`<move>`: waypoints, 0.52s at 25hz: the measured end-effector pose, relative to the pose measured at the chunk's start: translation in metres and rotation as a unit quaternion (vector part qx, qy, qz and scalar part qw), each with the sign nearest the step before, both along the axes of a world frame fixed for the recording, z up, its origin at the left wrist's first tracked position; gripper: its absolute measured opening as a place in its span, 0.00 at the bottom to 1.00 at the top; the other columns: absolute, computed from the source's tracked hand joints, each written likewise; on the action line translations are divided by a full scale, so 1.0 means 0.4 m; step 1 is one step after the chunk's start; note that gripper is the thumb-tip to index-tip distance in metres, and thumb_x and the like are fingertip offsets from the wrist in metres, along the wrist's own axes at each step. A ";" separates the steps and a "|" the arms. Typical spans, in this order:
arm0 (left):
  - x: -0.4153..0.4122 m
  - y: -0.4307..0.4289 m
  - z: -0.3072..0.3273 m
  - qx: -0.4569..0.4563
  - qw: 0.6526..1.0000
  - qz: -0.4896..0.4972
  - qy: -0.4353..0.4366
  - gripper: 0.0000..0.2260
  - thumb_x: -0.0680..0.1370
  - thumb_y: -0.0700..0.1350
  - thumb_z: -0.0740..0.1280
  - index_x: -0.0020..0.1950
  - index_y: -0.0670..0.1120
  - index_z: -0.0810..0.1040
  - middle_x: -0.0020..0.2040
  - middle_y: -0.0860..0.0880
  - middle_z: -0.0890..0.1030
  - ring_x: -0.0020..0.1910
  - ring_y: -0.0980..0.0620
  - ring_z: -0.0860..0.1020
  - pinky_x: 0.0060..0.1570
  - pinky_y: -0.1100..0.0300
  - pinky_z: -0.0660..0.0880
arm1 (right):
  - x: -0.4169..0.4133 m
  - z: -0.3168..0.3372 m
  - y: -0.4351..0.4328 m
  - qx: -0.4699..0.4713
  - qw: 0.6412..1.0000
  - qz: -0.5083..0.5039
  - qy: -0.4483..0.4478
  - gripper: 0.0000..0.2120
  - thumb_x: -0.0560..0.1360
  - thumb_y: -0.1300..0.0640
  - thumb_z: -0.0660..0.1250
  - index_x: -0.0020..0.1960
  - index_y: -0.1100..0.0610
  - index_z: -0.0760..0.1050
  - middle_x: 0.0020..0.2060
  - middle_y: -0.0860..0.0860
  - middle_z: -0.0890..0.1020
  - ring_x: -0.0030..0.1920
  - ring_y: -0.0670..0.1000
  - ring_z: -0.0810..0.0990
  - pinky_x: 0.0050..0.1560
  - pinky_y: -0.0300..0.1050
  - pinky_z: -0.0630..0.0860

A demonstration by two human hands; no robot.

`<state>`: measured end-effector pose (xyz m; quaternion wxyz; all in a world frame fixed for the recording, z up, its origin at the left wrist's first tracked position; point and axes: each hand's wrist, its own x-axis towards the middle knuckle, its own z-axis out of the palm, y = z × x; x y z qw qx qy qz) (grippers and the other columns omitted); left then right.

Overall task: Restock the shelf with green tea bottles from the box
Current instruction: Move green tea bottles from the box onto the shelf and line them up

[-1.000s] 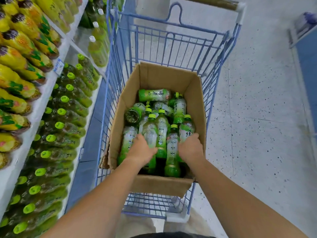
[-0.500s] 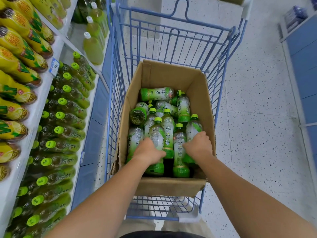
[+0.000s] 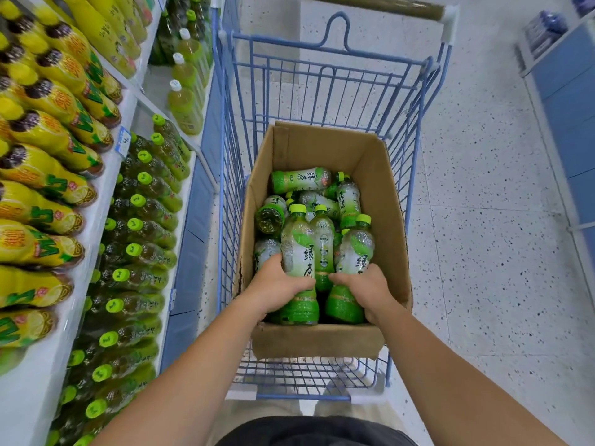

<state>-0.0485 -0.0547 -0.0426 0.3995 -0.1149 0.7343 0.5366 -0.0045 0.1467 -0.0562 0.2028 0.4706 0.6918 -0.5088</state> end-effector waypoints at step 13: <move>0.150 -0.024 0.203 0.159 0.979 0.125 0.025 0.20 0.68 0.42 0.77 0.59 0.49 0.78 0.49 0.48 0.88 0.46 0.48 0.87 0.38 0.56 0.82 | 0.075 0.257 -0.011 0.033 0.975 0.181 0.126 0.27 0.62 0.46 0.76 0.56 0.49 0.70 0.50 0.52 0.81 0.47 0.52 0.84 0.49 0.58 0.83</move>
